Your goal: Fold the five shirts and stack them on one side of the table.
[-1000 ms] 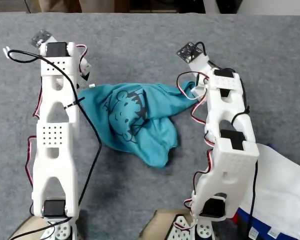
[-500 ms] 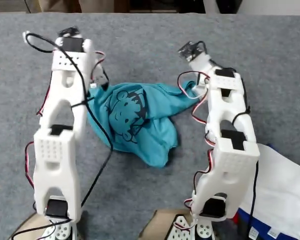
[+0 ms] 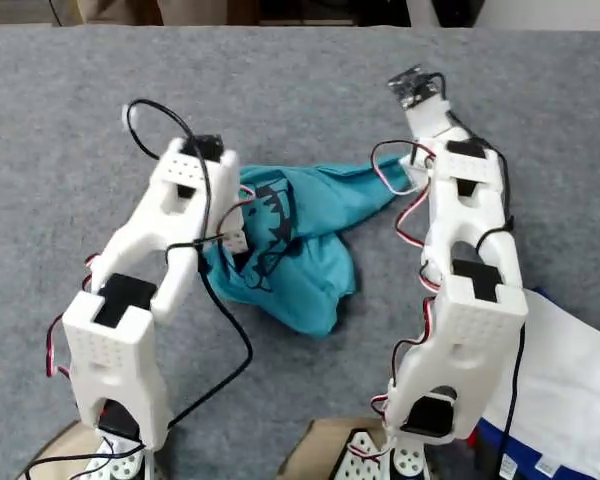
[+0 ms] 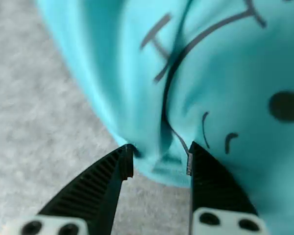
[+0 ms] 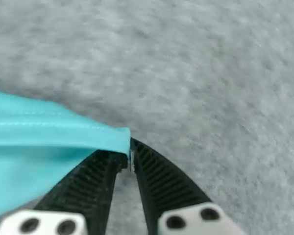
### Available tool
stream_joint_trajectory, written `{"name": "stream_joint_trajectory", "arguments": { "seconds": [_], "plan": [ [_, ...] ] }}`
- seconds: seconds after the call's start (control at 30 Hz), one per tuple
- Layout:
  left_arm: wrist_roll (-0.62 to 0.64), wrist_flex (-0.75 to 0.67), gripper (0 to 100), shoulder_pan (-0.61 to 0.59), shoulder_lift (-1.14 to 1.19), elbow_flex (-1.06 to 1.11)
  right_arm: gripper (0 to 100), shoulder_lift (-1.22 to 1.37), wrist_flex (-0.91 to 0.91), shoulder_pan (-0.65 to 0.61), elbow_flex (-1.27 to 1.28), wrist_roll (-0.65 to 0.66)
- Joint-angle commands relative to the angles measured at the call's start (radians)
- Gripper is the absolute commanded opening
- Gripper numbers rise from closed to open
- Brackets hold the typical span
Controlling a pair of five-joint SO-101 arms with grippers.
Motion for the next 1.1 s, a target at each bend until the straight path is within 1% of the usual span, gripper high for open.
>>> {"name": "stream_joint_trajectory", "arguments": {
  "seconds": [0.0,0.03,0.13,0.2,0.27,0.4,0.47,0.57,0.67,0.77,0.83,0.97,1.07],
  "plan": [
    [-0.012,-0.021,19,0.002,0.031,0.002,0.5,-0.028,-0.002,0.071,-0.073,-0.084],
    [-0.032,-0.017,19,-0.012,0.042,0.005,0.5,-0.039,0.015,0.082,-0.077,-0.089],
    [-0.178,0.034,19,-0.026,0.065,0.008,0.8,-0.079,0.072,0.094,-0.094,-0.072],
    [-0.226,0.044,19,-0.037,0.064,0.020,2.2,-0.113,0.106,0.081,-0.094,-0.018],
    [-0.264,0.044,19,-0.051,0.061,0.025,8.7,-0.163,0.141,0.048,-0.094,0.032],
    [-0.359,0.044,19,-0.097,0.061,-0.009,25.1,-0.285,0.224,-0.010,-0.094,0.121],
    [-0.393,0.046,19,-0.129,0.061,-0.025,29.9,-0.357,0.290,-0.027,-0.094,0.147],
    [-0.450,0.089,19,-0.178,0.062,-0.074,26.5,-0.453,0.413,-0.031,-0.090,0.149],
    [-0.494,0.121,19,-0.213,0.061,-0.114,17.2,-0.519,0.575,-0.047,-0.088,0.152],
    [-0.506,0.123,19,-0.239,0.061,-0.138,5.1,-0.533,0.743,-0.117,-0.067,0.147],
    [-0.508,0.123,19,-0.247,0.061,-0.137,0.2,-0.530,0.789,-0.185,-0.021,0.144],
    [-0.512,0.123,19,-0.252,0.062,-0.130,7.7,-0.484,0.772,-0.325,0.076,0.069],
    [-0.514,0.123,19,-0.284,0.061,-0.132,15.6,-0.403,0.763,-0.427,0.105,0.054]
  ]
}}
